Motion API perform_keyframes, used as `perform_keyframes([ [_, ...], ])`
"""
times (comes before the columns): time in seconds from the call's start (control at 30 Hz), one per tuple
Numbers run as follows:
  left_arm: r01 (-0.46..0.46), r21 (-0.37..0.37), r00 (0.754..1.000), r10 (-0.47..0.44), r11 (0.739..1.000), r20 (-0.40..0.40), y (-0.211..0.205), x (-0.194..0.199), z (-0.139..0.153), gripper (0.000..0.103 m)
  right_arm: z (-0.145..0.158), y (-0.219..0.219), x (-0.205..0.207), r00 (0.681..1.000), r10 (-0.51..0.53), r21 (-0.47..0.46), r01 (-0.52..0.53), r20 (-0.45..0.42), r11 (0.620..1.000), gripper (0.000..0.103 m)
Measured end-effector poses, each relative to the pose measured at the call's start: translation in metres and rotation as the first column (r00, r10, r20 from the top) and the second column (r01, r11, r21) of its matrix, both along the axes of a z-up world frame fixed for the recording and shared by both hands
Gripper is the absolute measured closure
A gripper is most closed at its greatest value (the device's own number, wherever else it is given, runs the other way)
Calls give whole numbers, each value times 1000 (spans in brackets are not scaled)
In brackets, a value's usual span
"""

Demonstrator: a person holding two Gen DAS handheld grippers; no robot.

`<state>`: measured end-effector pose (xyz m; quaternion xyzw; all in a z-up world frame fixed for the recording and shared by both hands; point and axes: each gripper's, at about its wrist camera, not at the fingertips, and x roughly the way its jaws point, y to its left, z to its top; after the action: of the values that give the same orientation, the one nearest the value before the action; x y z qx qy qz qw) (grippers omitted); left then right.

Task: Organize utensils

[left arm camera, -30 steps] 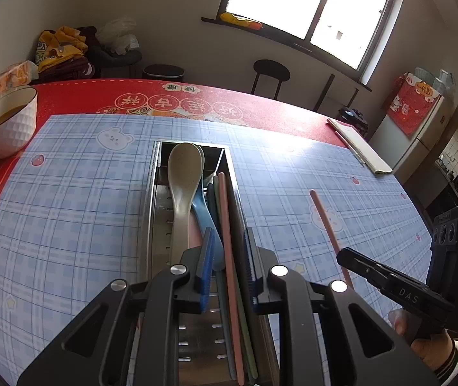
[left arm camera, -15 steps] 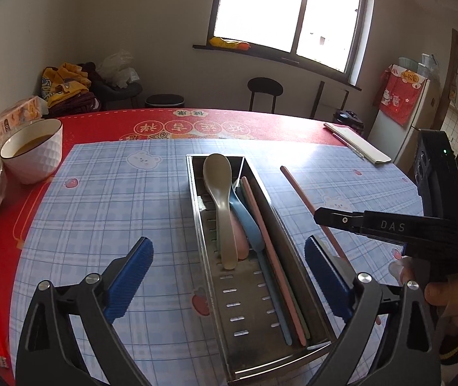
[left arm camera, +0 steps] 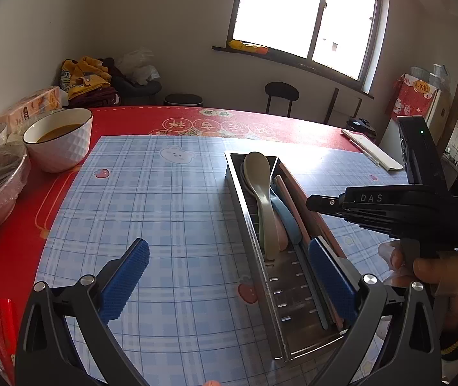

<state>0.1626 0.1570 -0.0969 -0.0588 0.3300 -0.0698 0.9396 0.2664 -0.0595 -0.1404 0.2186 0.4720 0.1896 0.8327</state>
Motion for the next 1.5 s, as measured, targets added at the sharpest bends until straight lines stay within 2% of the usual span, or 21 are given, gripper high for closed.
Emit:
perform_keyframes([
  [0.53, 12, -11, 1000, -12, 1000, 1, -2, 0, 0, 6, -1, 6, 3, 1000, 10, -22, -10, 8, 1000, 95],
  [0.67, 9, -7, 1000, -9, 1000, 0, -3, 0, 0, 6, 6, 6, 0, 999, 20, -42, -18, 41, 999, 95],
  [0.83, 10, 5, 1000, -10, 1000, 9, -8, -2, 5, 6, 20, -3, -6, 992, 40, -111, -27, 118, 993, 94],
  [0.87, 10, 8, 1000, -10, 1000, 11, -9, -2, 6, 6, 23, -5, -7, 990, 46, -123, -30, 131, 992, 91],
  [0.9, 11, 11, 1000, -11, 1000, 13, -11, -2, 8, 6, 26, -8, -9, 988, 51, -136, -31, 145, 990, 77],
  [0.93, 12, 15, 1000, -12, 1000, 15, -12, -3, 9, 6, 28, -12, -11, 985, 55, -147, -31, 162, 989, 67],
  [0.97, 11, 20, 1000, -12, 1000, 18, -14, -3, 10, 6, 32, -15, -14, 981, 59, -159, -29, 185, 987, 51],
  [1.07, 5, 36, 1000, -7, 999, 30, -20, -5, 15, 6, 45, -21, -24, 964, 97, -230, -38, 249, 973, 49],
  [1.13, -3, 48, 999, 1, 999, 38, -24, -6, 19, 6, 53, -27, -31, 950, 123, -260, -46, 287, 964, 42],
  [1.2, -13, 57, 999, 10, 998, 51, -28, -8, 24, 6, 62, -34, -38, 937, 141, -278, -49, 319, 959, 29],
  [1.23, -21, 63, 998, 17, 998, 59, -30, -9, 27, 6, 67, -39, -42, 930, 147, -286, -48, 338, 957, 27],
  [1.27, -28, 68, 997, 23, 997, 69, -32, -10, 30, 6, 72, -44, -46, 922, 150, -296, -41, 358, 954, 18],
  [1.3, -32, 71, 997, 26, 997, 78, -34, -12, 34, 6, 77, -49, -50, 912, 153, -304, -33, 381, 952, 15],
  [1.5, -60, 94, 986, 45, 994, 159, -50, -24, 61, 6, 111, -79, -80, 850, 141, -338, 46, 508, 940, 15],
])
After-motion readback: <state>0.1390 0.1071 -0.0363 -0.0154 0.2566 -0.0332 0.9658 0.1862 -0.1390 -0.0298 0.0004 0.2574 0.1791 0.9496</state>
